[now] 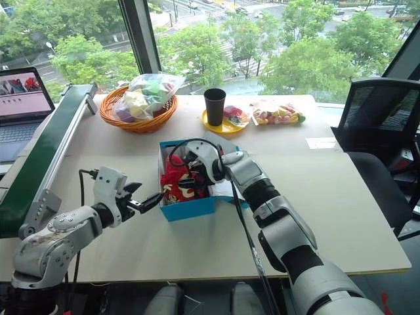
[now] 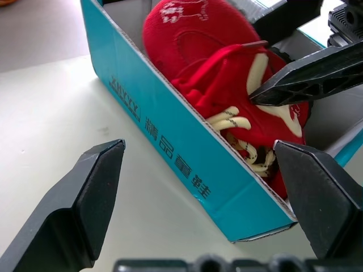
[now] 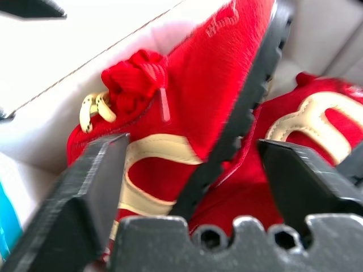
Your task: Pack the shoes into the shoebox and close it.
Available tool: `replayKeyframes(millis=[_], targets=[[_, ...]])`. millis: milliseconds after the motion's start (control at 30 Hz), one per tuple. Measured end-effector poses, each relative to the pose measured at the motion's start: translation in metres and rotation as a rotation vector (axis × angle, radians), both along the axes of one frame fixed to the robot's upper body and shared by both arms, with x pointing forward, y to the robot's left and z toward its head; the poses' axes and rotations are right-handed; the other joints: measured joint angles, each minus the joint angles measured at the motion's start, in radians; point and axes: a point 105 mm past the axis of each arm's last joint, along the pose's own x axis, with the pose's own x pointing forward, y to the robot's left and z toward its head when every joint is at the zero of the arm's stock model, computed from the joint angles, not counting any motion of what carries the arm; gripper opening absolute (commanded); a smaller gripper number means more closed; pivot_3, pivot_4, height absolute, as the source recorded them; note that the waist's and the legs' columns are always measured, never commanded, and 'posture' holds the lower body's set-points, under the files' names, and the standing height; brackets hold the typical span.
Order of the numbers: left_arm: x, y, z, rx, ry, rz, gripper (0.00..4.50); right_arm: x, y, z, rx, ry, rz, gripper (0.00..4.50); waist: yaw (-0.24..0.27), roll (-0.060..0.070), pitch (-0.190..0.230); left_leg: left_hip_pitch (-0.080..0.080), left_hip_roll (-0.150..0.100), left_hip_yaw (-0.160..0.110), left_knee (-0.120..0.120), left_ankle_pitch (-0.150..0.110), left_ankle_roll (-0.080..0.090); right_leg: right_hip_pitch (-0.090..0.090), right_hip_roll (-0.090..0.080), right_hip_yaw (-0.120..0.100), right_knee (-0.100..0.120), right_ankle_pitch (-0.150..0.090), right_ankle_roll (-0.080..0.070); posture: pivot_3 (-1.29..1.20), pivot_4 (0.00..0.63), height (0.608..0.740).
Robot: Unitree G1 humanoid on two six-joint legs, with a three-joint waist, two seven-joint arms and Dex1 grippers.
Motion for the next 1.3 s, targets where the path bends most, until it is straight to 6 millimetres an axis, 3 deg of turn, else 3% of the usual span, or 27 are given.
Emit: replayKeyframes(millis=[167, 233, 333, 467, 600, 800, 1000, 1100, 1200, 1300], targets=[[0.001, 0.000, 0.000, 0.020, 0.008, -0.028, 4.50, -0.004, -0.002, 0.088, 0.238, -0.063, -0.034, 4.48, -0.001, 0.000, 0.000, -0.008, 0.000, 0.000, 0.000, 0.000, 0.000, -0.008, 0.000, 0.000, 0.001, 0.000, 0.000, 0.00, 0.150, 0.740], [0.002, 0.001, 0.001, 0.038, 0.012, -0.045, 4.50, -0.011, -0.004, 0.109, 0.286, -0.094, -0.023, 4.48, 0.000, 0.000, 0.000, -0.007, 0.000, 0.000, 0.000, 0.000, 0.000, -0.009, 0.000, 0.000, 0.001, 0.000, 0.000, 0.00, 0.150, 0.740], [0.004, 0.007, 0.002, 0.083, 0.014, -0.054, 4.50, -0.014, -0.016, 0.115, 0.264, -0.149, -0.030, 4.48, 0.003, 0.000, 0.000, -0.008, 0.000, 0.000, 0.001, 0.000, 0.000, -0.008, 0.000, -0.001, 0.001, 0.000, 0.000, 0.00, 0.150, 0.740], [0.005, 0.014, 0.000, 0.116, 0.026, -0.062, 4.50, -0.014, -0.021, 0.095, 0.236, -0.140, -0.028, 3.45, 0.001, 0.000, 0.000, -0.008, 0.000, 0.000, 0.000, 0.000, 0.000, -0.009, 0.000, 0.000, 0.001, 0.000, 0.000, 0.00, 0.150, 0.740], [0.002, 0.018, 0.003, 0.161, 0.025, -0.095, 4.50, -0.013, -0.008, 0.051, 0.144, -0.138, 0.005, 2.07, -0.012, 0.000, 0.000, -0.010, 0.000, 0.002, 0.000, 0.000, 0.000, -0.012, 0.000, 0.001, 0.001, 0.000, 0.000, 0.00, 0.150, 0.740], [-0.013, 0.027, 0.005, 0.210, 0.024, -0.160, 4.50, -0.012, 0.007, 0.034, 0.140, -0.149, 0.041, 0.11, -0.021, 0.000, 0.000, -0.009, 0.001, 0.002, 0.000, 0.000, 0.000, -0.012, 0.000, 0.001, 0.001, 0.000, 0.000, 0.00, 0.150, 0.740], [-0.017, 0.042, 0.019, 0.228, -0.014, -0.139, 4.50, -0.010, 0.017, 0.018, 0.131, -0.134, 0.071, 0.04, -0.021, 0.001, 0.000, -0.009, 0.001, 0.002, 0.000, 0.000, 0.000, -0.011, 0.000, 0.001, 0.001, 0.000, 0.000, 0.00, 0.150, 0.740], [-0.021, 0.041, 0.020, 0.224, -0.014, -0.144, 4.50, -0.007, 0.028, 0.007, 0.117, -0.128, 0.077, 0.04, -0.024, 0.001, 0.000, -0.008, 0.001, 0.002, -0.001, 0.000, 0.000, -0.011, 0.000, 0.001, 0.001, 0.000, 0.000, 0.00, 0.150, 0.740], [-0.024, 0.036, 0.027, 0.229, -0.046, -0.160, 4.50, -0.003, 0.035, -0.018, 0.086, -0.108, 0.048, 0.04, -0.024, 0.001, 0.000, -0.008, 0.001, 0.002, -0.001, 0.000, 0.000, -0.011, 0.000, 0.001, 0.001, 0.000, 0.000, 0.00, 0.150, 0.740], [-0.026, 0.030, 0.028, 0.213, -0.047, -0.178, 4.50, 0.001, 0.040, -0.021, 0.065, -0.144, 0.036, 0.04, -0.025, 0.000, 0.000, -0.004, 0.001, 0.002, -0.001, 0.000, 0.000, -0.006, 0.000, 0.001, 0.001, 0.000, 0.000, 0.00, 0.150, 0.740]])
